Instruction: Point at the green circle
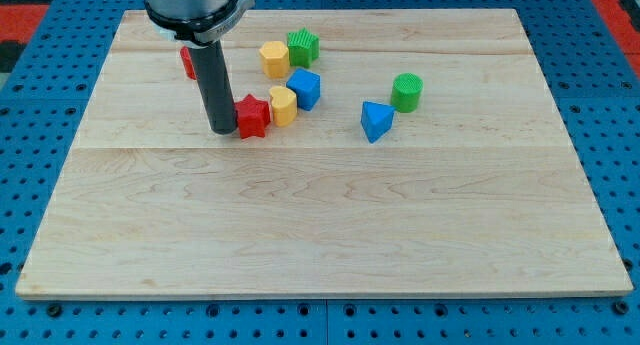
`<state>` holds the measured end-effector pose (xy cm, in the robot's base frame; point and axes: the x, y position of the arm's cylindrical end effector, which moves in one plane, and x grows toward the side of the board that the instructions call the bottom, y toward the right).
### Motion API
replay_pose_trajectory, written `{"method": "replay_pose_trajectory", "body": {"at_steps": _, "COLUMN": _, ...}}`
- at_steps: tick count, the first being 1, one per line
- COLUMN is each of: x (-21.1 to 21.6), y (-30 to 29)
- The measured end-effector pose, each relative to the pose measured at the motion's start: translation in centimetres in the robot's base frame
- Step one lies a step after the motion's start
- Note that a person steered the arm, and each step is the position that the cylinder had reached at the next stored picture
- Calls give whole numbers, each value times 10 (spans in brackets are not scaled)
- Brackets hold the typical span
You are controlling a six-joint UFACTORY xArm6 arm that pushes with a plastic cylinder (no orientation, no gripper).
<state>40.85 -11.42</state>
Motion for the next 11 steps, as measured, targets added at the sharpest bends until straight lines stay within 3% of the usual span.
{"method": "replay_pose_trajectory", "body": {"at_steps": 4, "x": 3, "y": -5}}
{"method": "replay_pose_trajectory", "body": {"at_steps": 5, "x": 32, "y": 46}}
{"method": "replay_pose_trajectory", "body": {"at_steps": 7, "x": 61, "y": 222}}
{"method": "replay_pose_trajectory", "body": {"at_steps": 9, "x": 4, "y": 234}}
{"method": "replay_pose_trajectory", "body": {"at_steps": 11, "x": -10, "y": 209}}
